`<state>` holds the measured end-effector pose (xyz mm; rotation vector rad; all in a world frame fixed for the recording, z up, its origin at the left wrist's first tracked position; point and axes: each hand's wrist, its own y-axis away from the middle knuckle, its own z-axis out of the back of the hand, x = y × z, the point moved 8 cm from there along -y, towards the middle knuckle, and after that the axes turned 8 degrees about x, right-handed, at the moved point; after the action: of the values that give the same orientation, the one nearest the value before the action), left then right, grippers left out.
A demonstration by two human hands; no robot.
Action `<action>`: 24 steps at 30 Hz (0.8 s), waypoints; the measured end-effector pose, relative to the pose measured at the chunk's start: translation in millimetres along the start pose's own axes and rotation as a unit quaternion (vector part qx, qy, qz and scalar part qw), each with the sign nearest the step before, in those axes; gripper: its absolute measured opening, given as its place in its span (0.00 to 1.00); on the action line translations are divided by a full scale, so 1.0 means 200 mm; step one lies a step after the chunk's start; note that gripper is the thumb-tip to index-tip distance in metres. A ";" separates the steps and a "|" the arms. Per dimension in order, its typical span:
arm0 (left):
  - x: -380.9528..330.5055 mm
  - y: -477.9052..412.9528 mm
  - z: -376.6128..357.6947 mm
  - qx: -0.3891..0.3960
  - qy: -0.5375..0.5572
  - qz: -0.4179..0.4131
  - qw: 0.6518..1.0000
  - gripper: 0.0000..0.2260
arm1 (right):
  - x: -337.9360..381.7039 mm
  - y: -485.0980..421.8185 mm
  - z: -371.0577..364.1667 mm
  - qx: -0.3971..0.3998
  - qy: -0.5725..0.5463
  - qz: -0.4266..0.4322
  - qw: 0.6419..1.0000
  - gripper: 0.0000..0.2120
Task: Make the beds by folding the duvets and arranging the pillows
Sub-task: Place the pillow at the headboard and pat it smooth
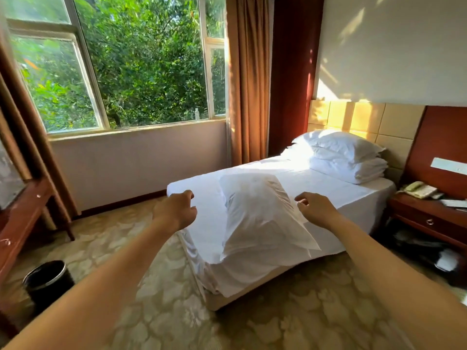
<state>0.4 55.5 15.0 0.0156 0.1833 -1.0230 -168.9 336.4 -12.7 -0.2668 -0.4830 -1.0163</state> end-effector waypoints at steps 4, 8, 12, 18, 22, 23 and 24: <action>0.15 -0.50 -0.12 0.014 0.041 0.003 0.999 0.18 | 0.07 -0.50 -0.20 0.042 0.044 0.001 0.998 0.16; 0.14 -1.07 -0.35 0.068 0.022 -0.049 0.996 0.19 | 0.01 -0.96 -0.34 0.094 0.131 -0.010 0.987 0.17; 0.05 -1.64 -0.58 0.109 0.033 -0.089 0.990 0.18 | -0.16 -1.41 -0.38 0.107 0.132 -0.064 0.983 0.17; -0.19 -2.46 -0.84 0.148 0.073 -0.140 0.976 0.16 | -0.33 -1.97 -0.34 0.058 0.038 -0.110 0.992 0.19; -0.45 -2.78 -1.05 0.134 0.113 -0.149 0.973 0.12 | -0.61 -2.26 -0.45 0.079 -0.032 -0.169 0.982 0.19; -0.51 -2.86 -1.10 0.132 0.117 -0.150 0.973 0.11 | -0.68 -2.33 -0.47 0.081 -0.055 -0.186 0.978 0.19; -0.57 -2.94 -1.16 0.131 0.122 -0.151 0.972 0.11 | -0.76 -2.41 -0.48 0.082 -0.077 -0.200 0.973 0.19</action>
<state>-590.5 -131.5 -152.2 0.3653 0.2786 -1.3430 -624.9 163.5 -176.3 -0.1004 -0.7778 -1.3459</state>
